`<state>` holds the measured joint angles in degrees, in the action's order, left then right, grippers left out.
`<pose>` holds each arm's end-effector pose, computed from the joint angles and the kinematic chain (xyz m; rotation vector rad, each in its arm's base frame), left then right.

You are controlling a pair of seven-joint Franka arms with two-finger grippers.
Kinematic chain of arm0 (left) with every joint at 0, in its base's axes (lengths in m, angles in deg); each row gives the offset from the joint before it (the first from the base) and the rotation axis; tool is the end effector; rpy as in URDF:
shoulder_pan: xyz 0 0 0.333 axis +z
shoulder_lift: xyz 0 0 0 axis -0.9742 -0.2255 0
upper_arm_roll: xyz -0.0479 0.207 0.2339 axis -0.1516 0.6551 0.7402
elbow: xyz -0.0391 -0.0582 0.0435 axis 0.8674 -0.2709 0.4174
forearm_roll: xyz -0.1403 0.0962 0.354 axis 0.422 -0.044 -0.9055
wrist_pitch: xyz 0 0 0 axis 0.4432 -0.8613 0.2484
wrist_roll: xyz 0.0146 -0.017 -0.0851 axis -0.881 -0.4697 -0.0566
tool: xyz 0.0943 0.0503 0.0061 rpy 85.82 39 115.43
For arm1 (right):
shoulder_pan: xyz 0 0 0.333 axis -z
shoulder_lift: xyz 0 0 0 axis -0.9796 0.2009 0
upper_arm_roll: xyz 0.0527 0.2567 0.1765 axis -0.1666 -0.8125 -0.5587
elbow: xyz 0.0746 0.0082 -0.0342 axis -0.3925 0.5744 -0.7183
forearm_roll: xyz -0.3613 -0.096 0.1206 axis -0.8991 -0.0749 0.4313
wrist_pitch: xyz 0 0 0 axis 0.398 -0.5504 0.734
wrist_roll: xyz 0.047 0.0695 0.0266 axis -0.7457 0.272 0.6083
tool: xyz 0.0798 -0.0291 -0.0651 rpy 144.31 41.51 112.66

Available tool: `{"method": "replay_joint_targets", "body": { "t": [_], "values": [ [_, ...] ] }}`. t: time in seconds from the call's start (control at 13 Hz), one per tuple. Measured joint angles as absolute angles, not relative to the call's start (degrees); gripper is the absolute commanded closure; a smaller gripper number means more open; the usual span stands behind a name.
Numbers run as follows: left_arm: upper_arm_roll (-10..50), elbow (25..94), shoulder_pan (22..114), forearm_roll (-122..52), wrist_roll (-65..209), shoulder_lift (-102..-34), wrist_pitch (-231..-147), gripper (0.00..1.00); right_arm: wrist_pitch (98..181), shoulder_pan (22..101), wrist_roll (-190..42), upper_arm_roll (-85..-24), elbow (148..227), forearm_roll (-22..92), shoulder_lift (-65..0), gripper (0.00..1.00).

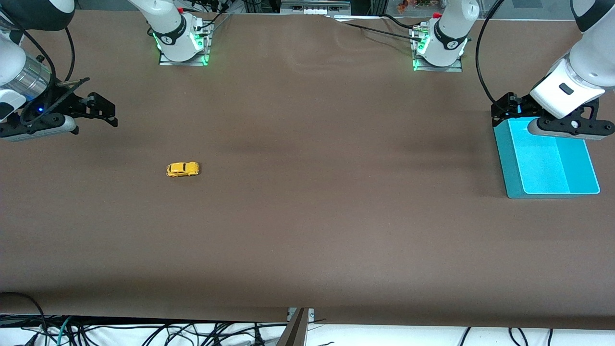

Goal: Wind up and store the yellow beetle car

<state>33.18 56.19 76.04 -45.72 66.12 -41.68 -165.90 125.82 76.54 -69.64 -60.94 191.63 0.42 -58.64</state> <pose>0.5501 -0.0559 0.5816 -3.1010 0.1486 0.0655 0.5496 0.0303 0.5561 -3.0912 -0.3179 -0.0273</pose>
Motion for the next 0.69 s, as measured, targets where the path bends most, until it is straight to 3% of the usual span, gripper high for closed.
{"method": "replay_joint_targets", "body": {
  "t": [0.69],
  "values": [
    [32.1,55.3,75.9,-45.7,66.2,-42.0,-165.9,0.00,124.7,76.5,-69.1,-60.9,191.6,0.1,-58.6,0.00]
  ]
}}
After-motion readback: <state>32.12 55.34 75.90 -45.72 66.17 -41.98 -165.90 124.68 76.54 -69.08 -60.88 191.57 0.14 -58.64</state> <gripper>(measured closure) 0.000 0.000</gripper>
